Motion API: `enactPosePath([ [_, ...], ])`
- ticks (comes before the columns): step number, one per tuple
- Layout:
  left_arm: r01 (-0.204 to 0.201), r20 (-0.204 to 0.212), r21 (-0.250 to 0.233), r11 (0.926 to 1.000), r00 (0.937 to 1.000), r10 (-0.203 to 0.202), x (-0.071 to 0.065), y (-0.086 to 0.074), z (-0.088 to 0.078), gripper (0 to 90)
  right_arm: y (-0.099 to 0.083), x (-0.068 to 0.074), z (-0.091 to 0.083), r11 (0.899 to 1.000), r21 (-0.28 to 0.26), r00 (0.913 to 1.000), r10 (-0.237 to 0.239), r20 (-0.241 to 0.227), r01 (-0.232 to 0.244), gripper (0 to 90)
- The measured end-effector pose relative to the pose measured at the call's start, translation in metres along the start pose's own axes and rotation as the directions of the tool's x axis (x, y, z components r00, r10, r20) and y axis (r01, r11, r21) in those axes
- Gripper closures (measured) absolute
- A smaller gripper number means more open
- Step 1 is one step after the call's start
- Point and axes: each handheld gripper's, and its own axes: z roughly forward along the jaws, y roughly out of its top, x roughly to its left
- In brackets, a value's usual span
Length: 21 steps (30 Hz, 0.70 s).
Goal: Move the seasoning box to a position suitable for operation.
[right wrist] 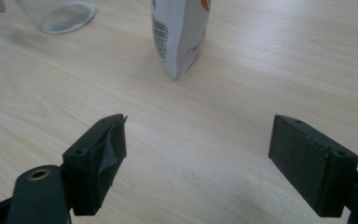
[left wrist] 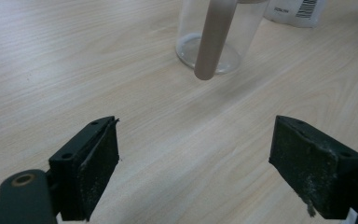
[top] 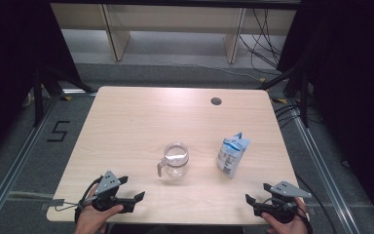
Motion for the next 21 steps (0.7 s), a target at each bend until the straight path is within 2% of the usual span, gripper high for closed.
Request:
enactPosePath([
  [3, 0.003, 0.002, -0.009, 1.0, 1.0, -0.003, 0.001, 0.0, 0.001, 14.9, 0.0, 0.001, 0.001, 1.0, -0.012, 1.0, 0.008, -0.001, -0.008, 19.2],
  [4, 0.003, 0.002, -0.009, 1.0, 1.0, -0.003, 0.001, 0.0, 0.001, 15.0, 0.0, 0.003, 0.0, 1.0, -0.01, 0.9996, 0.03, 0.001, -0.03, 19.3],
  [5, -0.007, 0.0, -0.004, 1.0, 1.0, 0.007, 0.002, 0.0, 0.001, 15.1, 0.0, 0.003, 0.0, 1.0, 0.003, 0.9996, 0.027, -0.002, -0.027, 19.4],
  [7, 0.014, -0.006, -0.015, 0.9998, 0.9999, -0.014, 0.0, 0.0, 0.002, 15.1, 0.0, 0.003, 0.0, 1.0, 0.004, 0.9996, 0.028, -0.002, -0.028, 19.5],
  [8, 0.008, -0.011, -0.004, 1.0, 0.9999, -0.008, 0.001, 0.0, 0.002, 15.0, 0.0, 0.003, 0.0, 1.0, 0.003, 0.9996, 0.029, -0.002, -0.029, 19.5],
  [9, 0.009, -0.008, -0.005, 1.0, 0.9999, -0.009, 0.0, 0.001, 0.004, 15.3, 0.001, 0.001, 0.001, 1.0, -0.014, 1.0, 0.009, 0.001, -0.009, 19.7],
  [12, 0.007, -0.001, -0.007, 1.0, 1.0, -0.007, -0.001, 0.001, 0.006, 15.3, 0.001, 0.001, 0.001, 1.0, -0.016, 0.9999, 0.01, 0.006, -0.01, 19.8],
  [13, -0.017, 0.002, -0.002, 0.9999, 0.9999, 0.017, -0.001, 0.002, 0.006, 15.3, 0.001, 0.0, 0.0, 1.0, -0.022, 0.9999, 0.003, 0.014, -0.003, 19.8],
  [14, -0.015, 0.002, -0.002, 0.9999, 0.9999, 0.015, -0.002, 0.003, 0.007, 15.4, 0.001, -0.001, 0.001, 1.0, -0.025, 0.9999, 0.005, 0.016, -0.005, 19.8],
  [16, -0.025, 0.002, 0.008, 0.9997, 0.9997, 0.025, -0.002, 0.004, 0.008, 16.2, 0.0, -0.001, 0.0, 0.999, -0.023, 0.9996, 0.023, 0.014, -0.023, 20.5],
  [17, -0.025, 0.005, 0.005, 0.9997, 0.9997, 0.025, -0.002, 0.005, 0.009, 16.1, 0.0, 0.0, -0.001, 0.998, -0.017, 0.9983, 0.058, 0.01, -0.058, 20.8],
  [20, -0.019, 0.002, 0.003, 0.9998, 0.9998, 0.019, -0.001, 0.006, 0.01, 15.9, 0.0, 0.001, -0.003, 0.996, -0.022, 0.9961, 0.086, 0.02, -0.086, 20.8],
  [21, -0.006, 0.001, -0.002, 1.0, 1.0, 0.006, -0.002, 0.007, 0.011, 15.9, 0.0, -0.003, -0.001, 0.998, -0.038, 0.9986, 0.046, 0.025, -0.045, 20.9],
])
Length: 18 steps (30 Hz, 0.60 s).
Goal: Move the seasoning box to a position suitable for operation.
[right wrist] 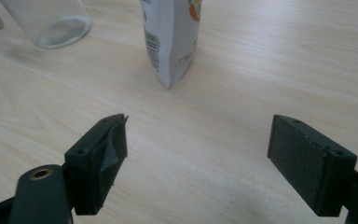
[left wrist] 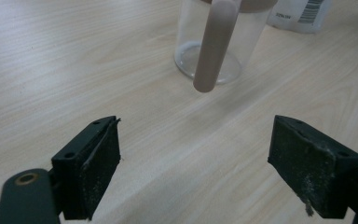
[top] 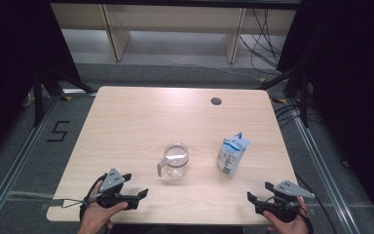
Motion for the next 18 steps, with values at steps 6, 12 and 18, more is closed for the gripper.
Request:
enactPosePath([
  [6, -0.01, -0.002, -0.015, 0.9998, 1.0, 0.01, -0.002, 0.008, 0.007, 15.7, 0.0, -0.001, -0.001, 1.0, 0.001, 1.0, -0.006, -0.002, 0.006, 22.3],
  [12, -0.037, -0.004, -0.036, 0.9986, 0.9993, 0.037, -0.013, 0.022, 0.015, 16.1, 0.0, -0.002, -0.001, 1.0, -0.003, 0.9999, -0.009, -0.005, 0.009, 22.5],
  [18, -0.057, -0.019, -0.041, 0.9975, 0.9982, 0.056, -0.017, 0.03, 0.029, 21.4, 0.0, -0.001, -0.001, 1.0, -0.006, 0.9997, 0.015, -0.017, -0.015, 22.6],
])
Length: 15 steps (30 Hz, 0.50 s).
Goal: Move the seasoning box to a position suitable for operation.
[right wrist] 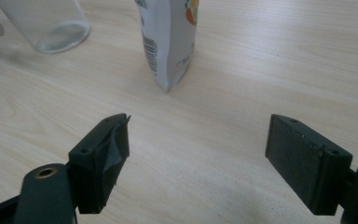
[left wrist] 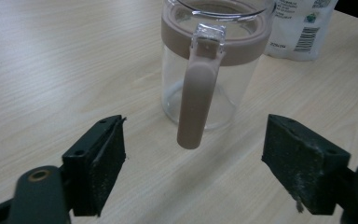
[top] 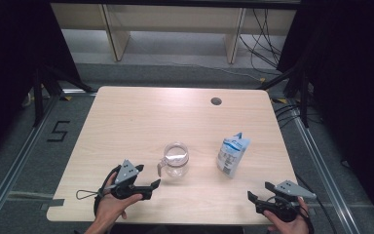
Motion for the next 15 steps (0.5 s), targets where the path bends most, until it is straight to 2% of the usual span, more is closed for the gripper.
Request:
enactPosePath([
  [3, -0.003, -0.009, 0.0, 1.0, 1.0, 0.003, -0.001, 0.002, 0.004, 22.5, 0.0, 0.003, -0.001, 1.0, 0.012, 0.9996, 0.027, 0.003, -0.027, 22.6],
  [5, -0.019, -0.016, 0.005, 0.9998, 0.9997, 0.019, -0.001, 0.004, 0.009, 24.2, 0.0, 0.0, 0.0, 1.0, -0.003, 1.0, -0.007, -0.002, 0.007, 22.6],
  [9, -0.022, -0.027, 0.003, 0.9998, 0.9994, 0.022, -0.002, 0.005, 0.013, 28.8, 0.0, 0.001, 0.0, 1.0, 0.001, 1.0, 0.008, 0.002, -0.008, 22.6],
  [10, -0.034, -0.024, 0.007, 0.9994, 0.9991, 0.034, -0.002, 0.006, 0.016, 29.7, 0.0, 0.0, 0.0, 1.0, -0.001, 1.0, -0.007, -0.006, 0.007, 22.7],
  [11, -0.019, -0.014, 0.003, 0.9998, 0.9997, 0.019, -0.003, 0.006, 0.018, 31.3, 0.0, 0.002, 0.0, 1.0, 0.005, 0.9999, 0.011, -0.005, -0.011, 23.0],
  [12, -0.028, -0.024, 0.003, 0.9996, 0.9993, 0.028, -0.003, 0.006, 0.018, 32.8, 0.0, 0.0, 0.0, 1.0, -0.004, 0.9998, -0.02, -0.002, 0.02, 23.2],
  [15, -0.041, -0.027, 0.004, 0.9992, 0.9988, 0.041, -0.003, 0.007, 0.02, 36.3, 0.0, 0.0, 0.0, 1.0, -0.006, 0.9998, -0.018, -0.006, 0.018, 23.1],
])
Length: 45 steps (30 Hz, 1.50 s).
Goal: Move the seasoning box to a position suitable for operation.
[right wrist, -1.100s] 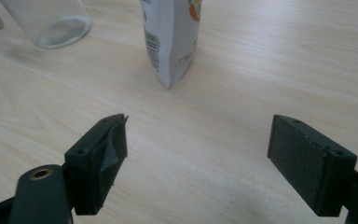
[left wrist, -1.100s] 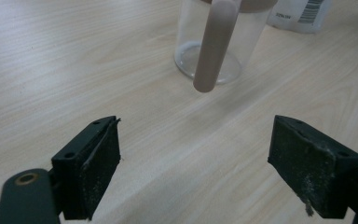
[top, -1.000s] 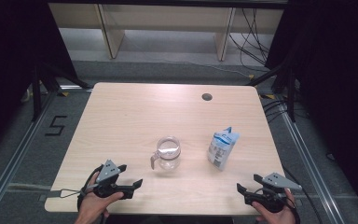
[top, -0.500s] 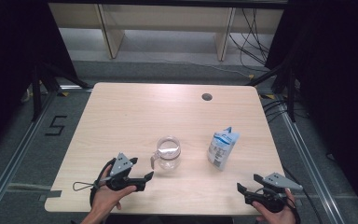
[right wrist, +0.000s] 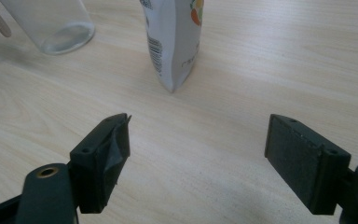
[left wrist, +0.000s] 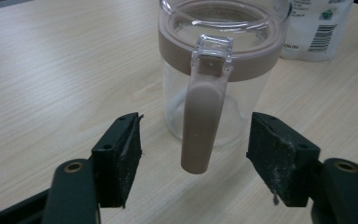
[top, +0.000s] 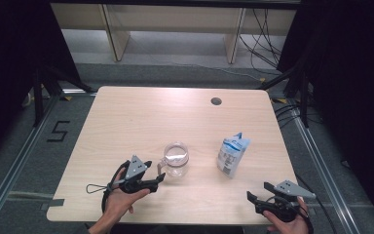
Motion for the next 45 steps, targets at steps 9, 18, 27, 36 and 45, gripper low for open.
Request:
enactPosePath([
  [9, -0.017, 0.007, -0.006, 0.9998, 0.9998, 0.017, 0.0005, 0.003, 0.0046, 52.9, -0.0002, 0.0009, 0.0005, 1.0, 0.003, 0.9997, 0.019, -0.016, -0.019, 23.2],
  [18, -0.061, 0.017, -0.012, 0.998, 0.998, 0.061, -0.0006, 0.0052, 0.0074, 63.9, -0.0002, 0.0, 0.0008, 1.0, -0.003, 0.9999, 0.003, -0.012, -0.003, 23.4],
  [27, -0.074, 0.024, -0.016, 0.9971, 0.9969, 0.074, -0.0012, 0.0066, 0.0089, 70.1, -0.0004, 0.0013, 0.0019, 1.0, 0.004, 0.9994, 0.025, -0.025, -0.025, 23.8],
  [36, -0.091, 0.044, -0.022, 0.9956, 0.9948, 0.092, 0.002, 0.0072, 0.0086, 72.4, -0.0005, 0.0011, 0.0026, 1.0, 0.002, 0.9995, 0.016, -0.028, -0.016, 24.1],
  [45, -0.105, 0.084, -0.034, 0.9939, 0.9907, 0.107, 0.0051, 0.0069, 0.0093, 72.7, -0.0004, 0.0011, 0.0021, 1.0, 0.002, 0.9995, 0.019, -0.027, -0.019, 24.3],
])
